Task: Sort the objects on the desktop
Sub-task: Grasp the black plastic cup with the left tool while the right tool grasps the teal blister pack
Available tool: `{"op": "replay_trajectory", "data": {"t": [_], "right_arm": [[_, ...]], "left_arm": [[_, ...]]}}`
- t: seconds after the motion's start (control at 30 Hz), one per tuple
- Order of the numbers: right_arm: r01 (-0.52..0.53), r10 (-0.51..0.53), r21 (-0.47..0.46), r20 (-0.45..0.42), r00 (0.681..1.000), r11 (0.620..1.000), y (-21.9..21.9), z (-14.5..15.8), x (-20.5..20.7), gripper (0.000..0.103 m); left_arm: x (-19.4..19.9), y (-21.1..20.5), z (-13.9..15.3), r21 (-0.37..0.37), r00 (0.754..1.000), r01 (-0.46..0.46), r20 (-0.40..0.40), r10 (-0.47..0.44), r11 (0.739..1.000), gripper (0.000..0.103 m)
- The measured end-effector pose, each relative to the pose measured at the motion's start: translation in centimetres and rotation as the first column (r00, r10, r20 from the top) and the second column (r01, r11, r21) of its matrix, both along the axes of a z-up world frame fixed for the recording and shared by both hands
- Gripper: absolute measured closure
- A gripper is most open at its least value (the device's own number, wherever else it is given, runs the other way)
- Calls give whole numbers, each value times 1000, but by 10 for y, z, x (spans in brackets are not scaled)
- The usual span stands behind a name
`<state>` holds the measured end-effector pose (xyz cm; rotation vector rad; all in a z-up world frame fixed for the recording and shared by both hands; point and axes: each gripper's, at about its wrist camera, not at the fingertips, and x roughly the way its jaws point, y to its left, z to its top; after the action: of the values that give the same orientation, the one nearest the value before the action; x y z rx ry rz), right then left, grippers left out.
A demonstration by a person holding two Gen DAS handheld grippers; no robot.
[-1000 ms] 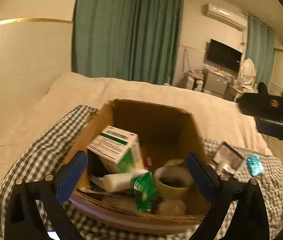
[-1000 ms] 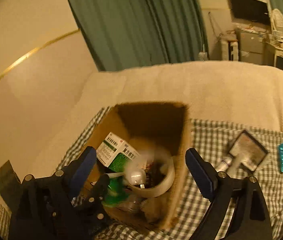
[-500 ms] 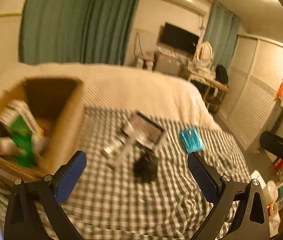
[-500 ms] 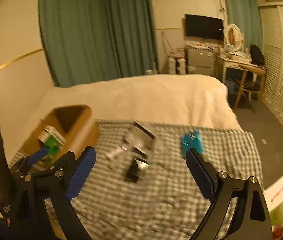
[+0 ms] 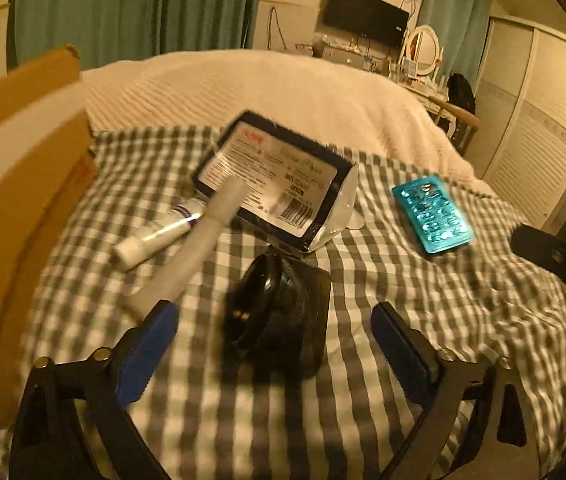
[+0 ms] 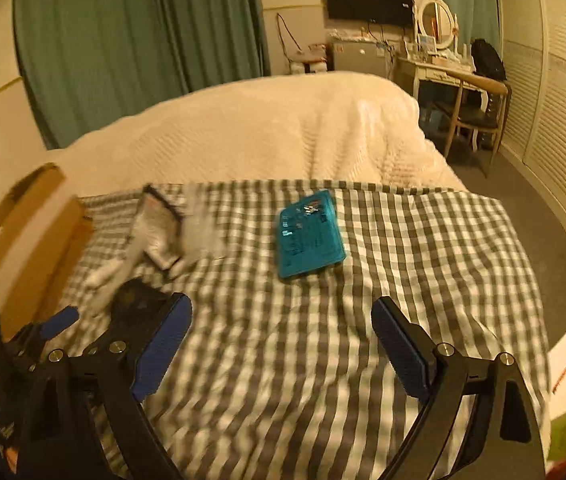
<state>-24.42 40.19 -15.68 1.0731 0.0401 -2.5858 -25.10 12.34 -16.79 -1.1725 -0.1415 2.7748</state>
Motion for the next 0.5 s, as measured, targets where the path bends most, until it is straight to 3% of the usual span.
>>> {"op": "replay_trajectory", "data": {"t": [0.1,0.13,0.17,0.37,0.4,0.43,0.5], "right_arm": [[22,-23,5,24,999,1000,1,-24,-38,12],[27,-27,1,33,999,1000,1,-29,-48,12],[29,-29,-1,40,999,1000,-1,-34,-58,12],[3,-6,51,57,998,999,-23,-65,-109,13],[2,-4,40,67,998,999,-24,-69,-113,23],[10,-12,25,81,997,1000,-24,-73,-116,43],[22,-24,26,93,995,999,-23,-76,-114,67]], "left_arm": [[-19,10,-17,-38,998,28,52,-26,999,27],[-25,13,-23,-51,997,36,76,-32,998,41],[-28,14,-27,-53,996,44,84,-39,998,47],[-34,7,-21,-5,998,39,40,-39,999,53],[-33,6,-19,-6,999,33,33,-33,999,53],[-32,5,-18,-5,999,30,30,-30,1000,53],[-29,4,-17,-10,999,27,23,-27,1000,53]]}}
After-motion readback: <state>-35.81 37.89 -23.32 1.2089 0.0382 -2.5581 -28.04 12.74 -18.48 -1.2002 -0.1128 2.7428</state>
